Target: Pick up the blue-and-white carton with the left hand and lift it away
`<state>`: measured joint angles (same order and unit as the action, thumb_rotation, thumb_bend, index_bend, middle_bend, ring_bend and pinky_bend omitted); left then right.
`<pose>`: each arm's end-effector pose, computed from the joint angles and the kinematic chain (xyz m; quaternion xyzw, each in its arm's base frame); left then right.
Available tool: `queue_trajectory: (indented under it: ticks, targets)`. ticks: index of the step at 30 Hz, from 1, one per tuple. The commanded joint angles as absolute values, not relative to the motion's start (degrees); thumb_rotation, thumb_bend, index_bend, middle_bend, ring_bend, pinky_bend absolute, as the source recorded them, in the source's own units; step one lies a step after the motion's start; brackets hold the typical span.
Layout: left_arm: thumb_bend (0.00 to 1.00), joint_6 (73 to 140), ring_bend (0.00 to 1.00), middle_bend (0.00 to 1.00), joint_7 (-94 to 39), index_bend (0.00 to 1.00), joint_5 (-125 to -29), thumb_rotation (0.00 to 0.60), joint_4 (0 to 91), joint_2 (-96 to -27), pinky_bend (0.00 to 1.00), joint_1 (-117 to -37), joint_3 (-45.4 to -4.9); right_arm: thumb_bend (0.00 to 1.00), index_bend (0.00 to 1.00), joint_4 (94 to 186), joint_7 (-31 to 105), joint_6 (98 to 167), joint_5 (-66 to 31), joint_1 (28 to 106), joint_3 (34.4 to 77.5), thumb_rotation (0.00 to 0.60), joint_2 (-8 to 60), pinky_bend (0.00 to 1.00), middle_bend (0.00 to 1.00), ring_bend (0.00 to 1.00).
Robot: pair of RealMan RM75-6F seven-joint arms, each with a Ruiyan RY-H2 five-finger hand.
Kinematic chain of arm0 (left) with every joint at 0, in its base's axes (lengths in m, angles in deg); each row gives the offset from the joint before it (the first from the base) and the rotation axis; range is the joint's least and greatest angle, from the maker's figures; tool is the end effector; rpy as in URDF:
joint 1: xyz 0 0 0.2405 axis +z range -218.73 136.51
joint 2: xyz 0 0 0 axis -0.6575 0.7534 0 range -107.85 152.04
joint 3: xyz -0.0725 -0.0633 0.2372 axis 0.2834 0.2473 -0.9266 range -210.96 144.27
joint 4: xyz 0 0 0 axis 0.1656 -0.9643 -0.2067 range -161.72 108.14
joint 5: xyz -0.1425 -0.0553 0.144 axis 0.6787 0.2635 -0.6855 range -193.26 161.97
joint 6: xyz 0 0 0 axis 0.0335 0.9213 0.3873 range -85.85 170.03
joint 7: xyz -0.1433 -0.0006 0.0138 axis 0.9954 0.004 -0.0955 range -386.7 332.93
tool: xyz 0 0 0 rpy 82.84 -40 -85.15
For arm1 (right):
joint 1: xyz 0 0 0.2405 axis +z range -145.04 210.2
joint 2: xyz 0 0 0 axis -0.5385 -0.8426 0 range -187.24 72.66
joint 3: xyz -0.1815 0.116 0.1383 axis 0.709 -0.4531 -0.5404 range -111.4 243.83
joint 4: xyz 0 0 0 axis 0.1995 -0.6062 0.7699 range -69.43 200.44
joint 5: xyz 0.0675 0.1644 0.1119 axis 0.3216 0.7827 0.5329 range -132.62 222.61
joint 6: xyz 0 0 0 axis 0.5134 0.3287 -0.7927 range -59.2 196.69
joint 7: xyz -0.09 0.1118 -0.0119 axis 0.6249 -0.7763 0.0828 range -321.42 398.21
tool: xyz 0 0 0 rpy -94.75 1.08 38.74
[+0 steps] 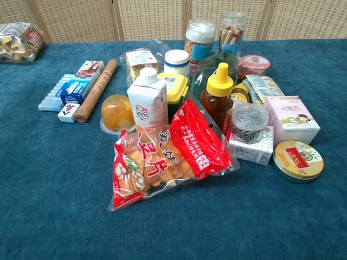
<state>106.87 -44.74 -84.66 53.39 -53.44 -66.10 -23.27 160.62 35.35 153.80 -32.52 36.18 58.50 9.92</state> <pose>-0.2889 0.3168 0.1009 -0.6625 -0.3382 -0.2957 0.5994 -0.3137 -0.1889 0.1563 0.4969 -0.4482 0.4284 0.6072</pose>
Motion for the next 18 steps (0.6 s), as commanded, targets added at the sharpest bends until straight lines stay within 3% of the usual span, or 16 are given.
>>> queue_trajectory:
  ticks: [1, 11, 18]
  targets:
    - [0.34, 106.6, 0.05, 0.05, -46.7, 0.07, -84.8, 0.6, 48.4, -58.2, 0.0, -69.1, -22.1, 0.0, 0.0, 160.9, 35.6, 153.8, -32.4, 36.1, 58.5, 0.515, 9.8, 0.0, 0.0, 0.0]
    - [0.34, 105.1, 0.05, 0.04, -47.8, 0.06, -85.4, 0.6, 38.0, -67.8, 0.0, -75.1, -20.3, 0.0, 0.0, 161.6, 35.0, 154.9, -31.5, 34.6, 58.4, 0.513, 8.6, 0.0, 0.0, 0.0]
    - [0.34, 101.0, 0.05, 0.04, -45.3, 0.05, -83.6, 0.6, 37.1, -69.4, 0.0, -77.0, -19.9, 0.0, 0.0, 161.6, 33.7, 155.7, -31.2, 33.4, 58.5, 0.513, 8.0, 0.0, 0.0, 0.0]
